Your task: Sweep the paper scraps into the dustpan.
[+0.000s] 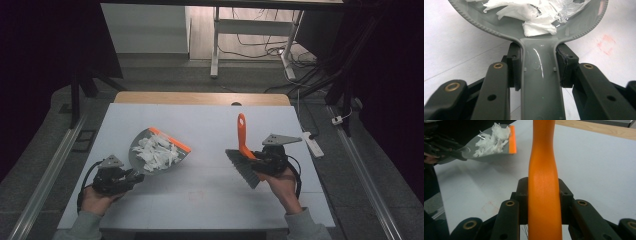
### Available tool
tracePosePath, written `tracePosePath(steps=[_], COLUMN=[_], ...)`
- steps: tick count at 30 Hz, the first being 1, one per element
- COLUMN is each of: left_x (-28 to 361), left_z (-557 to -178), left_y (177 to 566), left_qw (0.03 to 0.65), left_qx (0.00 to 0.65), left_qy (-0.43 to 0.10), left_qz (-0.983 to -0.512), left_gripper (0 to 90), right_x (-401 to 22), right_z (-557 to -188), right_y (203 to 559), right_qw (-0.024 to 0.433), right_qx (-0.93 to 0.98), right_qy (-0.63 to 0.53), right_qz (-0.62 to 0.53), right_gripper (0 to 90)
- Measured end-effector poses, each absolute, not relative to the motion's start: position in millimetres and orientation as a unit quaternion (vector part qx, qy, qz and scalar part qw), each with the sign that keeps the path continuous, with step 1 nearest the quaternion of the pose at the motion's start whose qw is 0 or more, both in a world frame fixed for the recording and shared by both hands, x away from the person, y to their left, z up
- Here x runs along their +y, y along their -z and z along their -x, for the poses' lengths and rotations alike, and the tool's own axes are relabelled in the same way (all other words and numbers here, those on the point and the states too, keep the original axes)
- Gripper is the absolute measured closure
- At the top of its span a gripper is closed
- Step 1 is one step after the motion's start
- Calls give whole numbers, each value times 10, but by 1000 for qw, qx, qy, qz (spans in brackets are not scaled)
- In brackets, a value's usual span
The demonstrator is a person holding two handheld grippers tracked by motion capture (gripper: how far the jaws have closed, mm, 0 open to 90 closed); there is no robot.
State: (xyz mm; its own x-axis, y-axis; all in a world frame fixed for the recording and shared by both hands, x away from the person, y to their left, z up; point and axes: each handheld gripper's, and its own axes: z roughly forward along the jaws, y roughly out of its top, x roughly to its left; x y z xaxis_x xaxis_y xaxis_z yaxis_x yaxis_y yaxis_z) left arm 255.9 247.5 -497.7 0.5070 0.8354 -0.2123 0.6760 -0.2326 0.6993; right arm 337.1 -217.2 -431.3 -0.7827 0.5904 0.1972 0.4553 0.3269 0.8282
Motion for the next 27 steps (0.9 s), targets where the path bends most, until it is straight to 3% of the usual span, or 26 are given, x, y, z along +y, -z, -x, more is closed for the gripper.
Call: tracePosePath(steps=[10, 27], left_x=[2377, 2393], left_z=[-2547, -2544], left_y=[4979, 5011], left_qw=[377, 377], left_qx=[522, 567], left_qy=[-119, -136], left_qz=[-756, -720], left_gripper=[612, 612], right_x=[-2265, -2260], right_z=[-3471, -3520], right_y=[4318, 4415], right_qw=[31, 10], right_qx=[815, 826], right_qy=[-479, -451], right_qz=[-324, -338], right_gripper=[705, 704])
